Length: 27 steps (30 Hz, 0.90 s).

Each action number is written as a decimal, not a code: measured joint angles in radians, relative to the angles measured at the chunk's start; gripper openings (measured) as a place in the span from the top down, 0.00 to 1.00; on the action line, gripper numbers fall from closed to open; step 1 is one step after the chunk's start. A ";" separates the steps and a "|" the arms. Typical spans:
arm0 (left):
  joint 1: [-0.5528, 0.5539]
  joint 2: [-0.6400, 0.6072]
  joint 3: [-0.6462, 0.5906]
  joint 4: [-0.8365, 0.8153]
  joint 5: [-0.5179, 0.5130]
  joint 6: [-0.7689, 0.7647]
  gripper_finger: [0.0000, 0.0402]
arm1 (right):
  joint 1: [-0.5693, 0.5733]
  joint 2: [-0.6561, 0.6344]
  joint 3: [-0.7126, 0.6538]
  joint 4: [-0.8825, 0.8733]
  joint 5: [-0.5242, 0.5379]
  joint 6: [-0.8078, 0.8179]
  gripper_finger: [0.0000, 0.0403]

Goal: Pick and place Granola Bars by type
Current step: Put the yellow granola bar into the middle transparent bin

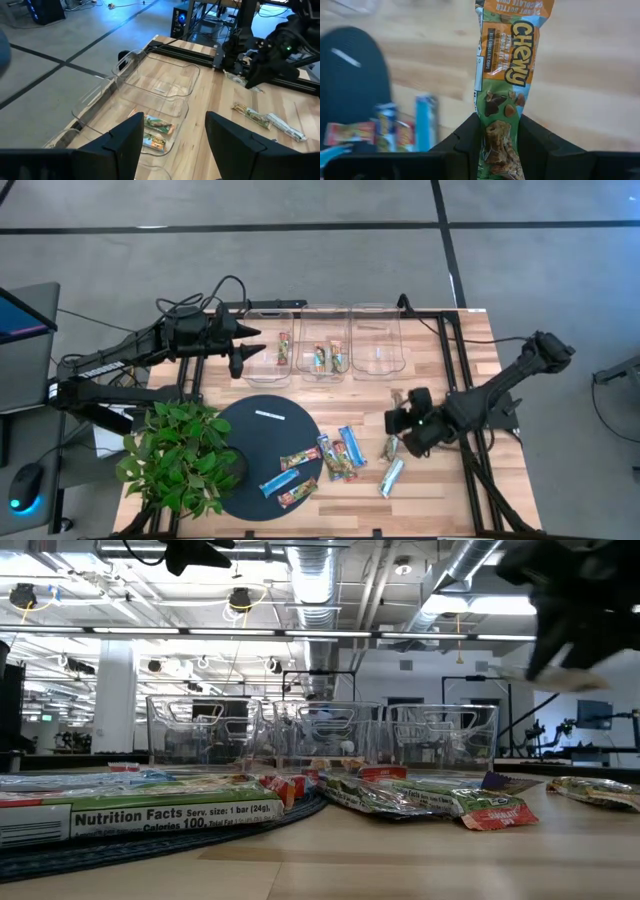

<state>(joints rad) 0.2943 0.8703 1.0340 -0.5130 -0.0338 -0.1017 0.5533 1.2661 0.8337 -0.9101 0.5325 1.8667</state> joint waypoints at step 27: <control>-0.005 0.000 0.000 0.013 -0.006 -0.084 0.49 | -0.690 0.097 0.047 0.877 -0.398 -0.904 0.77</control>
<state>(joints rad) 0.2894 0.8707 1.0340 -0.4999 -0.0394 -0.1856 -0.1363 1.3635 0.8810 -0.0332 0.1341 0.9625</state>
